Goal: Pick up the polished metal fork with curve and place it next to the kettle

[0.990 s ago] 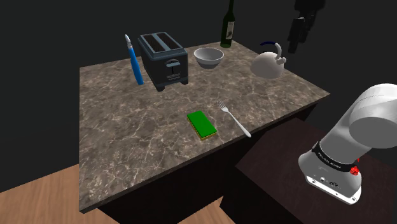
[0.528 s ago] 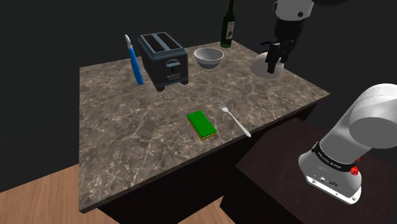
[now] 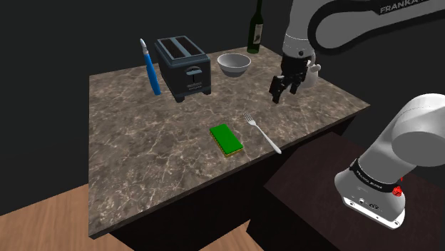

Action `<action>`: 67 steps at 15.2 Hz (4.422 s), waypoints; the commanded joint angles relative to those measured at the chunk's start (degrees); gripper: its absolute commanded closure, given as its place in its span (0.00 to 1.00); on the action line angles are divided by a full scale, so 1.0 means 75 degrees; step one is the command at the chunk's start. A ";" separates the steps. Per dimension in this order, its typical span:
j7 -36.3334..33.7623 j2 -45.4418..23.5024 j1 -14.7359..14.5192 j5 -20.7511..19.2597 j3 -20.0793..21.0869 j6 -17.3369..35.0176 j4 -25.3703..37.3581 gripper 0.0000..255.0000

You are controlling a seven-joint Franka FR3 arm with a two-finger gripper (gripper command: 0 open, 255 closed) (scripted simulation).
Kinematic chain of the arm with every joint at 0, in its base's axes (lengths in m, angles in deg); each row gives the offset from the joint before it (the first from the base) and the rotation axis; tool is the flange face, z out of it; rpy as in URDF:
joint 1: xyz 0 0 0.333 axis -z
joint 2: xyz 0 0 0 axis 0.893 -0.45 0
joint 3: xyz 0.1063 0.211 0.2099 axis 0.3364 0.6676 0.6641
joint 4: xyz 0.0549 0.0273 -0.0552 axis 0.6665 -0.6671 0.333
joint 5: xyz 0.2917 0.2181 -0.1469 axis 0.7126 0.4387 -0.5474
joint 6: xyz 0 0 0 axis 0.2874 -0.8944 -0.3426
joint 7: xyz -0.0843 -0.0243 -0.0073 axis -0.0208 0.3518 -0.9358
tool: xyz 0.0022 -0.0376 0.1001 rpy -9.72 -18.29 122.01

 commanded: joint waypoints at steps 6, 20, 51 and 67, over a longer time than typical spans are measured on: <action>-0.1250 -0.1757 0.0098 0.0186 0.0680 0.2353 -0.0112 0.00; -0.2228 -0.3599 0.0357 -0.0382 0.1091 0.4334 -0.0072 0.00; -0.1806 -0.2187 0.0180 0.0125 0.0872 0.2373 0.0518 1.00; -0.1669 -0.1362 0.0143 0.0208 0.0667 0.0535 0.1544 1.00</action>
